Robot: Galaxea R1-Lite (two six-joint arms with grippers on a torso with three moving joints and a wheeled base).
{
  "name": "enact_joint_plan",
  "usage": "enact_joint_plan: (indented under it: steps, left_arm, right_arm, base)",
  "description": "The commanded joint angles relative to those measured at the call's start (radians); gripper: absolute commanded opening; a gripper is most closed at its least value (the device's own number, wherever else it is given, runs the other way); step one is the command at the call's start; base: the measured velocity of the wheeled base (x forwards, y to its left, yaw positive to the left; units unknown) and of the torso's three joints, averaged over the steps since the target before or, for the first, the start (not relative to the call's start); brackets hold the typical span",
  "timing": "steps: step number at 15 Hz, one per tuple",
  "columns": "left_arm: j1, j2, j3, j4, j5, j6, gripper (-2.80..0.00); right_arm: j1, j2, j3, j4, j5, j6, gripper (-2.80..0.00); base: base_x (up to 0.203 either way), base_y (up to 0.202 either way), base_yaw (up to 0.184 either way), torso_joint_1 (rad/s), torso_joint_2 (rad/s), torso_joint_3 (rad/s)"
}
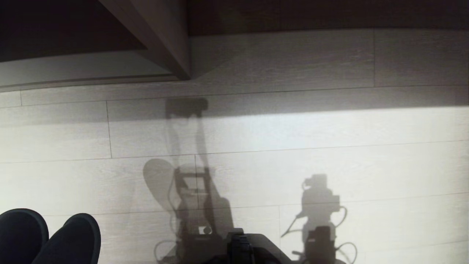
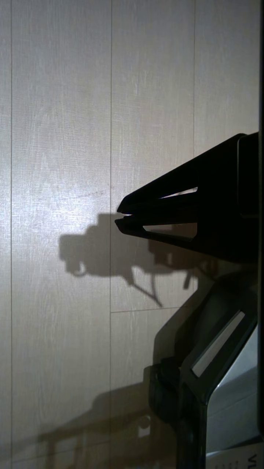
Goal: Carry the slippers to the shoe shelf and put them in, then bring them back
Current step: Place the slippers on the floor
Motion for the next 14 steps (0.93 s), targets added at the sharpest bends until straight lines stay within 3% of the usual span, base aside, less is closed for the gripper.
enact_joint_plan:
  steps: [1,14]
  left_arm:
    - [0.0,0.002,0.0,0.0,-0.001,0.001,-2.8]
    - [0.0,0.002,0.0,0.0,-0.001,0.001,-2.8]
  right_arm:
    - [0.001,-0.002,0.0,0.0,0.0,0.0,-2.8]
    - [0.0,-0.002,0.0,0.0,0.0,0.0,-2.8]
  base:
    - [0.0,0.0,0.0,0.002,0.0,0.201]
    - [0.0,0.0,0.0,0.002,0.0,0.2]
